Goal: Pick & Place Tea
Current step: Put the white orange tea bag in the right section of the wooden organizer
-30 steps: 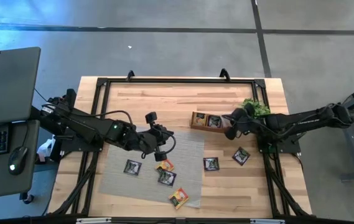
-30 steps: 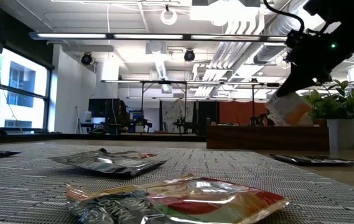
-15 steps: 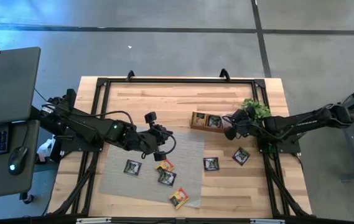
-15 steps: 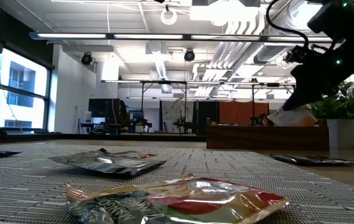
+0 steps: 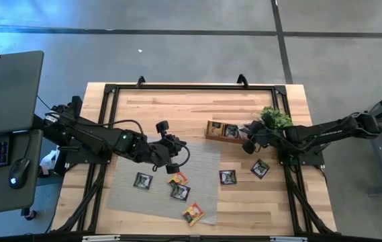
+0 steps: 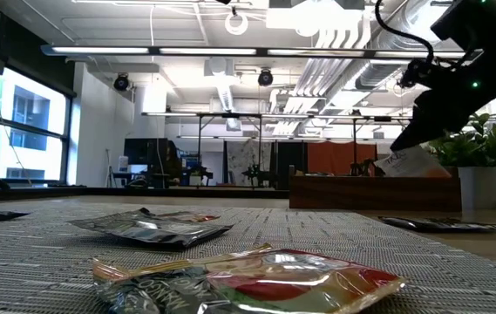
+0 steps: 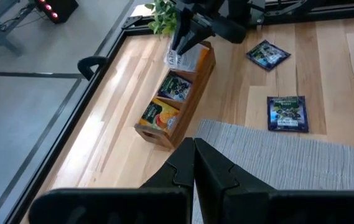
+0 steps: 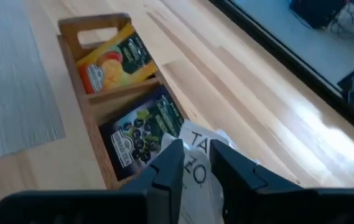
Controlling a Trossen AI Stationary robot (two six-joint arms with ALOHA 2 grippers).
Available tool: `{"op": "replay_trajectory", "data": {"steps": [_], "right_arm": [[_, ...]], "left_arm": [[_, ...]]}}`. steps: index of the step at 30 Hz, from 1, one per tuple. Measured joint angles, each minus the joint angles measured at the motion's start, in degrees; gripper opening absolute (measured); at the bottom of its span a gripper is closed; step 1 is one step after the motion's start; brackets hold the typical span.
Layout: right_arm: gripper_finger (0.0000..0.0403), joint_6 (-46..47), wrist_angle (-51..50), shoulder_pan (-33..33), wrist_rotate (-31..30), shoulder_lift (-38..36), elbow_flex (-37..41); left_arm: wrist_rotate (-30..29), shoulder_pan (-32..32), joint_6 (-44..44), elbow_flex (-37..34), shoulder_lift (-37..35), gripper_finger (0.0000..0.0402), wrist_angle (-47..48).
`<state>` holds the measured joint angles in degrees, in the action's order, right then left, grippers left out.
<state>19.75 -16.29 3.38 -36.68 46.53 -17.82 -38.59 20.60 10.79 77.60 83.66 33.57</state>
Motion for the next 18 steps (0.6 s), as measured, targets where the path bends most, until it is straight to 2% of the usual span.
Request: {"op": "replay_trajectory", "data": {"steps": [6, 10, 14, 18], "right_arm": [[0.0089, -9.0, 5.1, 0.0, 0.2, -3.6, 0.0], [0.0085, -10.8, 6.1, 0.0, 0.6, -7.0, -0.1], [0.0056, -9.9, 2.8, 0.0, 6.6, -8.2, -0.1], [0.0008, -5.1, -6.8, 0.0, 12.5, -6.9, -0.1]], "left_arm": [[0.0, 0.0, 0.0, 0.0, 0.0, 0.0001, 0.0], [0.0, 0.0, 0.0, 0.0, 0.0, 0.0001, 0.0], [0.0, 0.0, 0.0, 0.0, 0.0, 0.0001, 0.0], [0.0, 0.0, 0.0, 0.0, 0.0, 0.0001, 0.0]]}}
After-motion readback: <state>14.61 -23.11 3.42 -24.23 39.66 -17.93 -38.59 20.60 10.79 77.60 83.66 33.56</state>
